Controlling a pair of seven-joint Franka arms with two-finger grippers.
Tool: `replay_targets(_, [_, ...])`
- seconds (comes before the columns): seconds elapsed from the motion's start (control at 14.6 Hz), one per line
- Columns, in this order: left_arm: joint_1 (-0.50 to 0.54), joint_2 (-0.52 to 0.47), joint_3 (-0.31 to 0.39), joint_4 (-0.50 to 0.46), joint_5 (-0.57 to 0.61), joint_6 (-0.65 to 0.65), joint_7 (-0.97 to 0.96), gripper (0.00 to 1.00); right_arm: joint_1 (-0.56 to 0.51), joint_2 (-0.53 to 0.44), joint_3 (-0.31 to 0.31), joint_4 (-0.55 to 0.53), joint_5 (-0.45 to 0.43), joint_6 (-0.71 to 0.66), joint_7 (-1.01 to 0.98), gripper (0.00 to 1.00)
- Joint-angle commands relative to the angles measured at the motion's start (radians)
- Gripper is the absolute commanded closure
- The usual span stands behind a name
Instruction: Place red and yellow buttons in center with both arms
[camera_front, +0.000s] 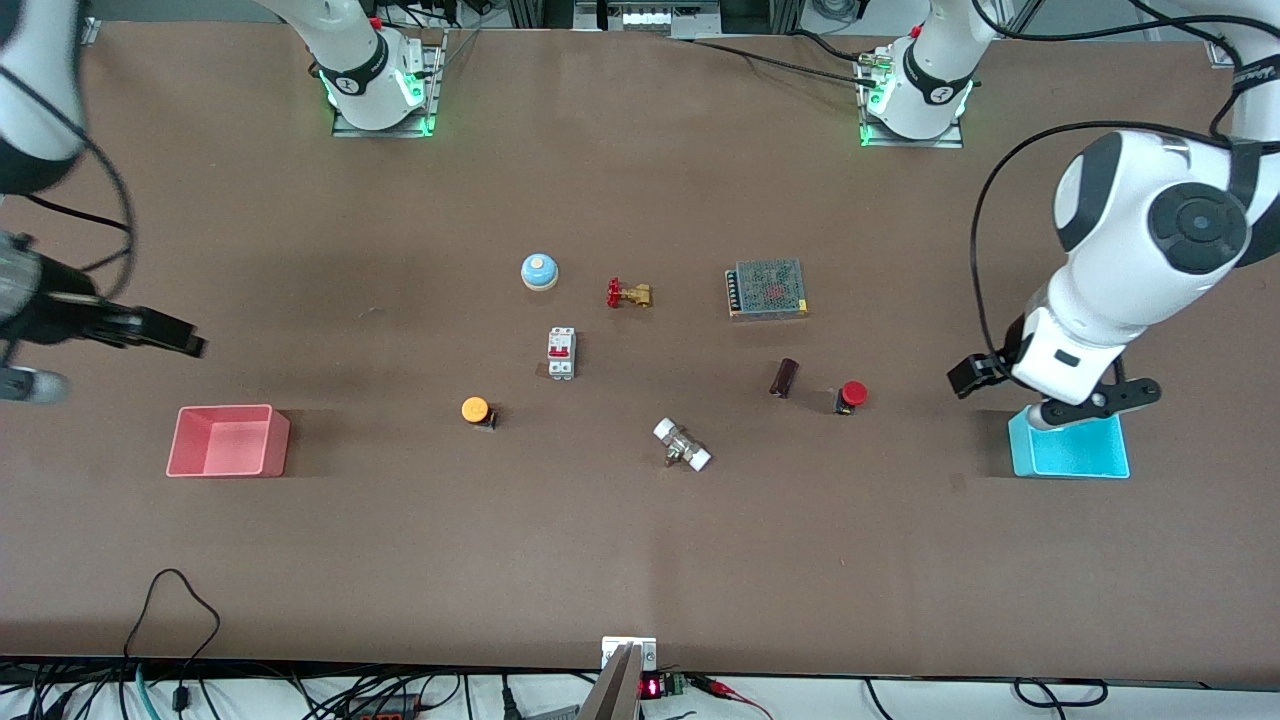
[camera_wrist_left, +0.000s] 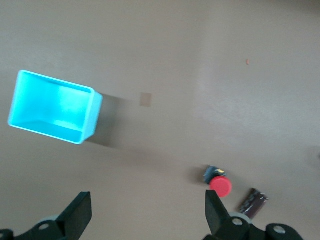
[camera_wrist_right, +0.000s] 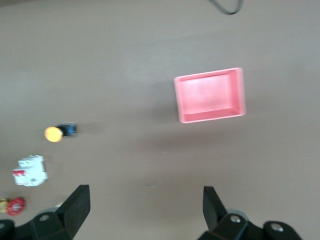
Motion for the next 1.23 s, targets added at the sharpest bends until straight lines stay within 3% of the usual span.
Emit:
replay_targets(0.0, [0.025,-0.066,-0.001,0.003,0.003,-0.082,0.122,0.0,-0.093,-0.072,0.117,-0.036,-0.073,-0.072,-0.016,0.0])
replay_targets(0.14, [0.001,-0.104,0.05,0.004,-0.022,-0.128,0.193,0.0,-0.098,-0.087,0.117,-0.058,-0.086,-0.098,-0.023,0.0])
replay_targets(0.34, [-0.137,-0.171,0.235,0.001,-0.093,-0.181,0.283,0.0,-0.091,-0.135,0.117,-0.122,-0.1,-0.079,-0.026,0.0])
replay_targets(0.55, [-0.198,-0.236,0.341,-0.004,-0.128,-0.228,0.351,0.0,-0.076,-0.187,0.124,-0.194,-0.138,-0.031,-0.043,0.0])
replay_targets(1.16, [-0.195,-0.313,0.358,-0.005,-0.131,-0.303,0.393,0.0,-0.078,-0.206,0.121,-0.197,-0.138,-0.054,-0.066,0.0])
